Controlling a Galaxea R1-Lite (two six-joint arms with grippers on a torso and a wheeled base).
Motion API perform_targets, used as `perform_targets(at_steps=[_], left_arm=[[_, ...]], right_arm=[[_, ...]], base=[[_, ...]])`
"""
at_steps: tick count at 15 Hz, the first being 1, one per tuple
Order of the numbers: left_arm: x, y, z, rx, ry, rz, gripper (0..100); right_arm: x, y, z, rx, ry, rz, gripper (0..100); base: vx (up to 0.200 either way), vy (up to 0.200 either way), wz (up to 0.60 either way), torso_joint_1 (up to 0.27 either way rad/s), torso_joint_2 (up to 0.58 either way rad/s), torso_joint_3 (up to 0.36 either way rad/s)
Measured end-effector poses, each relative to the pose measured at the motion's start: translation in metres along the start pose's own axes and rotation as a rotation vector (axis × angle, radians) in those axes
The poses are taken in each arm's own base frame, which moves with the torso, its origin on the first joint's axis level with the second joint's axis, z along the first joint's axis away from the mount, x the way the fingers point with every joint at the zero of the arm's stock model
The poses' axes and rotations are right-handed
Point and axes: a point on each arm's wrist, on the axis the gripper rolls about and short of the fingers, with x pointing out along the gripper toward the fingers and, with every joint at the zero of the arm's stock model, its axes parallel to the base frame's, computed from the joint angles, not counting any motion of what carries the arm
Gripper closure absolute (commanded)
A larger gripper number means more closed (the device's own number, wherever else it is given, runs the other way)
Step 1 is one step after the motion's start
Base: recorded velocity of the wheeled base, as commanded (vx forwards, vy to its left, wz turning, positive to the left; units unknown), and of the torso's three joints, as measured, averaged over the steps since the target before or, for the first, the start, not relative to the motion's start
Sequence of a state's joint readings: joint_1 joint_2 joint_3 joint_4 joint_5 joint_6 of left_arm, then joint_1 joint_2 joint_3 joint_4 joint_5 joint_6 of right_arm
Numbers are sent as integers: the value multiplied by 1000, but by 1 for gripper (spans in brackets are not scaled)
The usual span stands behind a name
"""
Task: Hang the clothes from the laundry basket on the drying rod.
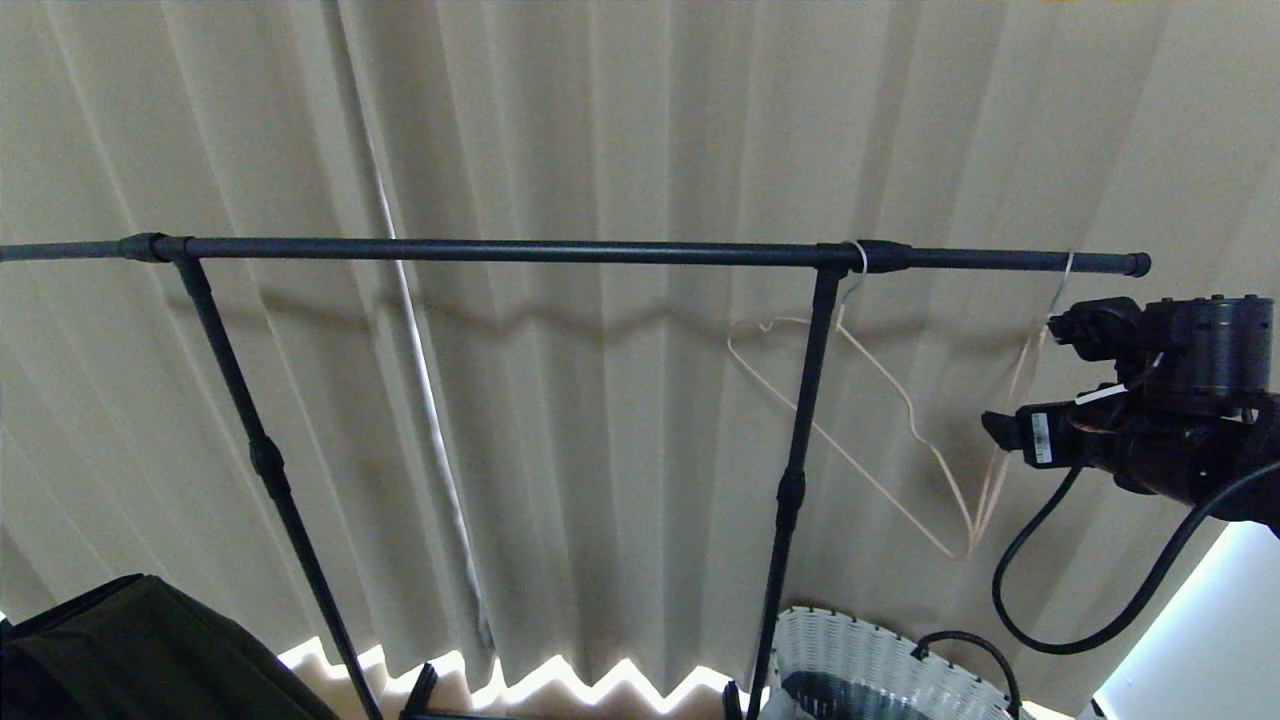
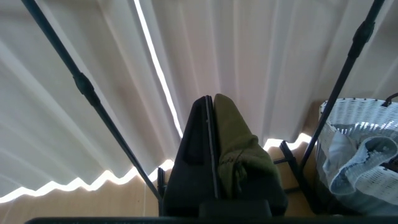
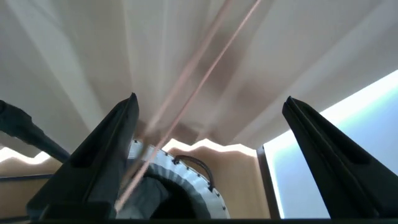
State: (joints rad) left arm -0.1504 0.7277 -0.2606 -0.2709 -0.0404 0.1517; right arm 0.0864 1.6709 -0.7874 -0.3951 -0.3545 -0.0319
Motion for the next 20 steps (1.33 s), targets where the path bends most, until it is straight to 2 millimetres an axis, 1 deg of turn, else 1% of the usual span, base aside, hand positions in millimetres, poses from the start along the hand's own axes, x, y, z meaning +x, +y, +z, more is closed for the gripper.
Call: perform_targets(at_steps=[4,8,11,16,20], left_arm=[[0,0,0,0,0,0,100],[0,0,0,1,-2,0,100],[0,0,0,2,-1,1,100],[0,0,-1,3,2,-2,100],[0,0,-2,4,4,-3,100]], right_arm=[[-9,-6,-5,16,59,-7,0],[-14,-11,-4,63,58,-13,0],[-13,-11,-3,90,52,18,0],[-5,-7,-1,106,60,97,0],[-1,-6,-6,102,86,97,0]], base=[[0,0,0,0,0,0],[0,0,0,0,0,0],[0,0,0,0,0,0],[0,0,0,0,0,0],[0,0,0,0,0,0]])
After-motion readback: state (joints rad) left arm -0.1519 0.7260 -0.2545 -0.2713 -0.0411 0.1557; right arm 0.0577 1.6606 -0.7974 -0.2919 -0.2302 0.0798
